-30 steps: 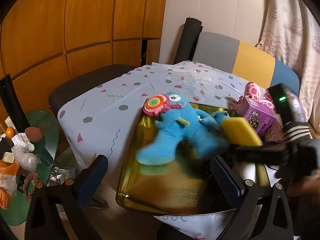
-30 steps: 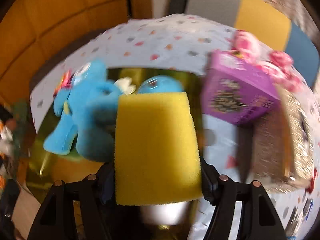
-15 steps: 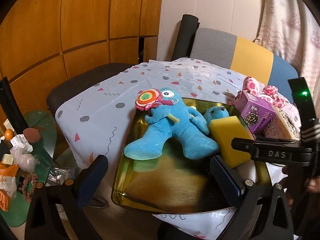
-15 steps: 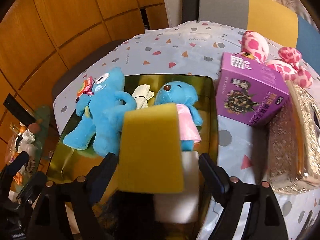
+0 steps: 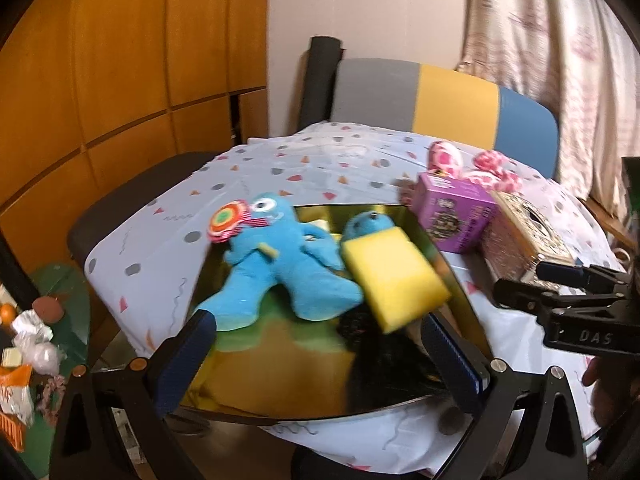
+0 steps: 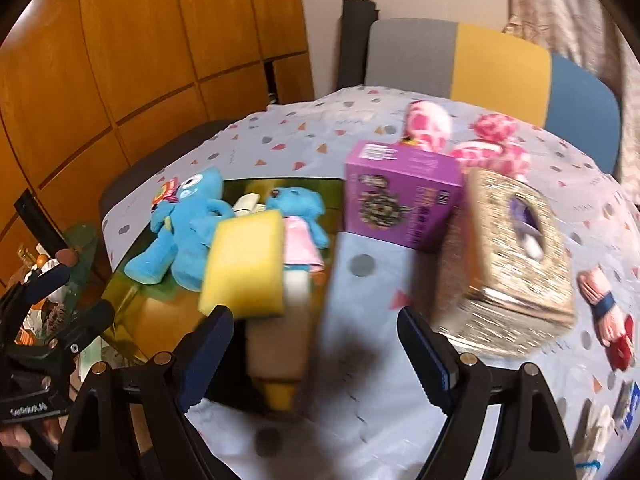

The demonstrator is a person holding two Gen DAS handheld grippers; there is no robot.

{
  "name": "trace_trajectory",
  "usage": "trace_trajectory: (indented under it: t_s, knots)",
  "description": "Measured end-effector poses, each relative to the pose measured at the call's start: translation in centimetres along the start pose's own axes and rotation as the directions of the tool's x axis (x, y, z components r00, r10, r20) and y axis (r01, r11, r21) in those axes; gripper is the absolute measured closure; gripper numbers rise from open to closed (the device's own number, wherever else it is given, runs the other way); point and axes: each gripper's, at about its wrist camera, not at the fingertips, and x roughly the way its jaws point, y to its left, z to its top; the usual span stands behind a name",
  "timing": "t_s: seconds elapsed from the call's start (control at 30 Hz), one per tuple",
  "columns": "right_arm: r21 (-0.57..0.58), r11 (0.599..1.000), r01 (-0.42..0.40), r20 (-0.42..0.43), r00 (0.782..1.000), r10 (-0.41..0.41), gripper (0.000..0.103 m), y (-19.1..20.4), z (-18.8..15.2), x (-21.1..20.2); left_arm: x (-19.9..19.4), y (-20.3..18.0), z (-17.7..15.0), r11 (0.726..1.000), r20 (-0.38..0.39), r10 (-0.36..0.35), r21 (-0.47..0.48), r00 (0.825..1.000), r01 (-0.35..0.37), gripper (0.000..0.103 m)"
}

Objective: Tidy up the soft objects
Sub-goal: 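Carry the yellow sponge into the gold tray and open the right tool, then move the left tool to the white knit gloves and grasp them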

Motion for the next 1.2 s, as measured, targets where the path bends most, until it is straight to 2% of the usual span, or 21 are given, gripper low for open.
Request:
trace_trajectory:
  t_s: [0.17,0.33,0.57,0.77,0.93,1.1,1.2]
  knots:
    - [0.069,0.997,0.043,0.022,0.999,-0.045,0.017,-3.6,-1.5,-2.4,-0.4,-2.7,-0.1,0.997,0.0,-0.046,0.066,0.999,0.046,0.0]
    - [0.148,0.982,0.12,0.038,0.991,-0.127,0.017,-8.1,-2.9,-4.8,-0.5,-5.4,-0.1,0.987,-0.008,-0.095,0.128,0.995,0.096,0.0]
    - [0.279,0.929,0.242,0.03,0.965,-0.26,0.017,-15.4,-5.4,-8.5,-0.2,-9.4,-0.1,0.96,-0.03,-0.159,0.226,0.987,0.162,0.0]
    - [0.428,0.84,0.335,0.016,0.926,-0.377,0.017,-21.7,-7.7,-12.3,0.3,-13.2,-0.2,0.921,-0.065,-0.222,0.314,0.973,0.231,0.0]
    - [0.569,0.734,0.372,0.007,0.89,-0.456,0.017,-26.1,-10.0,-15.6,0.5,-16.5,-0.4,0.875,-0.099,-0.285,0.38,0.953,0.301,0.0]
    - [0.668,0.635,0.388,-0.011,0.859,-0.512,0.017,-29.2,-12.6,-17.9,0.9,-20.4,-0.5,0.82,-0.16,-0.376,0.401,0.913,0.408,0.0]
    - [0.714,0.587,0.381,-0.021,0.85,-0.526,0.017,-30.6,-13.8,-18.5,1.3,-22.9,-0.7,0.79,-0.203,-0.419,0.4,0.885,0.465,0.0]
